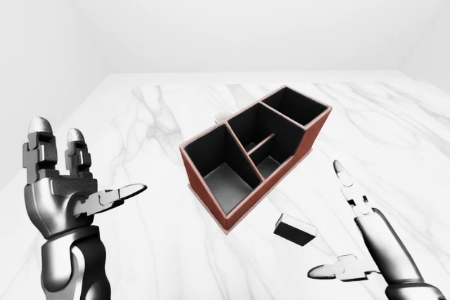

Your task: Pick up the book and place it in the left compartment of the caddy.

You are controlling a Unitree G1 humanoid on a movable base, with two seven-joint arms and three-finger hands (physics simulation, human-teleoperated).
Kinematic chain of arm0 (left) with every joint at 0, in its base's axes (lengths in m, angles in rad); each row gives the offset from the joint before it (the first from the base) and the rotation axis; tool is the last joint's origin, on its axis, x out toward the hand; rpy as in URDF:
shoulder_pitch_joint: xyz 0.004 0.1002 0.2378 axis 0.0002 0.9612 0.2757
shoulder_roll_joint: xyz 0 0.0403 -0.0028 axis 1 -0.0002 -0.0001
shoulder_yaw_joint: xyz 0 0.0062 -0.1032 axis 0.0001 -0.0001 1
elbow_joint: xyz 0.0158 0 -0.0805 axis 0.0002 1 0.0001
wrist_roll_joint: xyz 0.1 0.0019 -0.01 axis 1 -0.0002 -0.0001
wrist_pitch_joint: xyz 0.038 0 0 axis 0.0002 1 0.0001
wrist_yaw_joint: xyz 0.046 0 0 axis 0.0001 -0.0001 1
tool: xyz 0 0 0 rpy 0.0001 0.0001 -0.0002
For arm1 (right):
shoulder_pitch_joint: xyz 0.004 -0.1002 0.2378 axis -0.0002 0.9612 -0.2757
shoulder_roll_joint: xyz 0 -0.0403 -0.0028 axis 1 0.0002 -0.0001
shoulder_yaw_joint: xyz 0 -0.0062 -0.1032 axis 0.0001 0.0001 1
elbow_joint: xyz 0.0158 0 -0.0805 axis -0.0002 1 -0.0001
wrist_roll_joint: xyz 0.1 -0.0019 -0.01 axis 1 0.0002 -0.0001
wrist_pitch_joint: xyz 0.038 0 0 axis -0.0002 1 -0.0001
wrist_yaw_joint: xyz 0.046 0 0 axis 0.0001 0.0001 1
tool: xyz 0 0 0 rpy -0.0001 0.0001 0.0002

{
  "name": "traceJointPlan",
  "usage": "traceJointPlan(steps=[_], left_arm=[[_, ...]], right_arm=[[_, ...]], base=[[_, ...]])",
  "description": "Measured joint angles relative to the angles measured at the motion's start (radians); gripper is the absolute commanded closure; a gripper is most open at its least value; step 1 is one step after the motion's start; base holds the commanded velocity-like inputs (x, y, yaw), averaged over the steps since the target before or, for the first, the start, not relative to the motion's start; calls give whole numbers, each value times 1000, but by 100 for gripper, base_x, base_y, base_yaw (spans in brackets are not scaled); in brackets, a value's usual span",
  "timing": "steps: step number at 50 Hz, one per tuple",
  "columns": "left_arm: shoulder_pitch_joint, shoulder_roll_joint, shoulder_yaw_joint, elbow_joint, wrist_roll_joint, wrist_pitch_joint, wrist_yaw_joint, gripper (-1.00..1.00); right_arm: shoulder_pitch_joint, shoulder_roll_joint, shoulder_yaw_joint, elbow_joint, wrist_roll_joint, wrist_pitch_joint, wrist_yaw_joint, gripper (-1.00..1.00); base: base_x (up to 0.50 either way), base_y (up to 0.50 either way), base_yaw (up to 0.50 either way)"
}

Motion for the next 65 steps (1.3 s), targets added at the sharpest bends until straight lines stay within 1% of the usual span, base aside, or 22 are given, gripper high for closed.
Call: traceJointPlan(steps=[16, 26, 50, 65], left_arm=[[1, -1, 1, 2, 0, 0, -1, -100], [2, -2, -7, 5, 5, 0, -2, -100], [-1, -1, -7, 3, 4, 0, 1, -100], [-2, 1, -2, 2, -1, 0, 3, -100]], right_arm=[[-51, -29, -27, 64, -90, 0, 51, -100], [-97, -69, -32, 117, -146, 0, 54, -100], [-185, -136, -98, 192, -181, 0, 54, -100], [-225, -171, -114, 257, -188, 0, 54, -100]], base=[[0, 0, 0], [0, 0, 0], [0, 0, 0], [0, 0, 0]])
